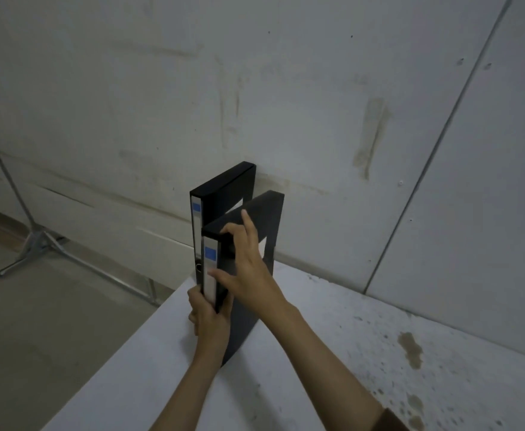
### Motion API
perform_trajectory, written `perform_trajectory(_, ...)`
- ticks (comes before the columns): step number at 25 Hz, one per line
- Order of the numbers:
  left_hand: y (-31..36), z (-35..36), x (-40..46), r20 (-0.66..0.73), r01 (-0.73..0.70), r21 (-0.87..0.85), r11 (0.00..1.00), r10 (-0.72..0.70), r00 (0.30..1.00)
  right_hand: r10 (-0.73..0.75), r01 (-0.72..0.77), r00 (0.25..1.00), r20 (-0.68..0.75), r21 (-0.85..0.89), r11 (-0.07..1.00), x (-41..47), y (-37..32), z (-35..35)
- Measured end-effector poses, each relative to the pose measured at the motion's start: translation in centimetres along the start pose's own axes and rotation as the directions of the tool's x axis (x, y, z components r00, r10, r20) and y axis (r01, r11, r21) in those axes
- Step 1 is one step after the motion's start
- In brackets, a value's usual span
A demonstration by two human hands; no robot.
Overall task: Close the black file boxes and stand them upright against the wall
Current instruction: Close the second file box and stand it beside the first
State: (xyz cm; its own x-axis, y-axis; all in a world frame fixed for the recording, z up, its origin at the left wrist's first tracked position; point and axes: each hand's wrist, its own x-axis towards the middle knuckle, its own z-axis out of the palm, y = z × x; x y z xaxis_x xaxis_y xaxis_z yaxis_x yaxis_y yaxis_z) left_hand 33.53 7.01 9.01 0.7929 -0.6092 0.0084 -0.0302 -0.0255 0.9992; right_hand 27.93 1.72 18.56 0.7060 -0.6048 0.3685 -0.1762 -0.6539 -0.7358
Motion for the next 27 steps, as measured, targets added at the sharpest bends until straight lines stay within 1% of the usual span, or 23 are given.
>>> perform_trajectory(1, -0.3, 0.0, 1.0, 0.023, 0.021, -0.001, 1.0, -0.021, 1.0, 0.006, -0.006, 1.0, -0.005, -0.023, 1.0, 0.4, 0.7, 0.7)
perform_trajectory(3, -1.1, -0.2, 3.1, 0.08, 0.093, -0.126, 0.988, -0.083, 0.993, 0.007, -0.008, 1.0, -0.014, -0.057, 0.998, 1.0, 1.8, 1.8)
perform_trajectory(5, -1.9, -0.3, 5.0, 0.064, 0.118, -0.116, 0.986, -0.111, 0.992, 0.017, -0.016, 1.0, 0.006, -0.08, 0.997, 1.8, 2.3, 2.9)
perform_trajectory(6, -2.1, -0.5, 5.8, 0.084, 0.137, -0.096, 0.986, -0.129, 0.988, 0.022, -0.02, 1.0, 0.021, -0.086, 0.996, 2.3, 2.4, 3.5)
perform_trajectory(7, -2.3, -0.7, 6.6, 0.12, 0.171, -0.119, 0.978, -0.156, 0.98, 0.022, -0.02, 0.999, 0.023, -0.086, 0.996, 2.8, 2.6, 4.0)
perform_trajectory(8, -2.2, -0.9, 7.2, 0.127, 0.164, -0.086, 0.983, -0.152, 0.98, 0.019, -0.018, 1.0, 0.011, -0.077, 0.997, 3.4, 2.9, 4.4)
perform_trajectory(9, -1.9, -1.0, 7.9, 0.116, 0.14, -0.056, 0.989, -0.133, 0.984, 0.017, -0.018, 1.0, -0.012, -0.066, 0.998, 4.0, 3.2, 4.9)
perform_trajectory(10, -1.5, -1.1, 8.6, 0.102, 0.079, -0.02, 0.997, -0.077, 0.992, 0.016, -0.018, 0.999, -0.035, -0.061, 0.998, 4.7, 3.6, 5.1)
perform_trajectory(11, -1.2, -1.2, 9.5, 0.104, 0.018, -0.035, 0.999, -0.014, 0.994, 0.015, -0.019, 0.998, -0.058, -0.066, 0.998, 5.4, 3.9, 5.3)
perform_trajectory(13, -0.4, -1.5, 10.6, 0.129, -0.123, 0.043, 0.992, 0.116, 0.985, 0.004, -0.012, 0.995, -0.103, -0.082, 0.997, 6.4, 4.4, 5.3)
perform_trajectory(14, 0.0, -1.5, 11.2, 0.141, -0.173, 0.095, 0.98, 0.159, 0.977, 0.0, -0.01, 0.992, -0.126, -0.083, 0.996, 6.9, 4.7, 5.2)
perform_trajectory(16, 1.1, -1.3, 12.2, 0.142, -0.233, 0.13, 0.964, 0.215, 0.966, 0.032, -0.042, 0.988, -0.15, -0.062, 0.997, 7.8, 5.3, 5.1)
perform_trajectory(18, 2.0, -0.9, 13.5, 0.178, -0.269, 0.149, 0.952, 0.242, 0.954, 0.097, -0.099, 0.986, -0.138, -0.009, 0.995, 8.7, 5.9, 4.9)
perform_trajectory(20, 2.4, -0.4, 14.5, 0.24, -0.258, 0.153, 0.954, 0.217, 0.946, 0.16, -0.157, 0.981, -0.107, 0.039, 0.987, 9.6, 6.1, 4.7)
perform_trajectory(23, 2.6, 0.4, 15.5, 0.314, -0.17, 0.152, 0.974, 0.116, 0.942, 0.187, -0.184, 0.979, -0.082, 0.032, 0.982, 10.8, 6.5, 4.6)
perform_trajectory(27, 3.3, 1.0, 16.3, 0.351, -0.106, 0.188, 0.976, 0.034, 0.936, 0.246, -0.241, 0.964, -0.099, 0.054, 0.969, 12.5, 7.1, 4.5)
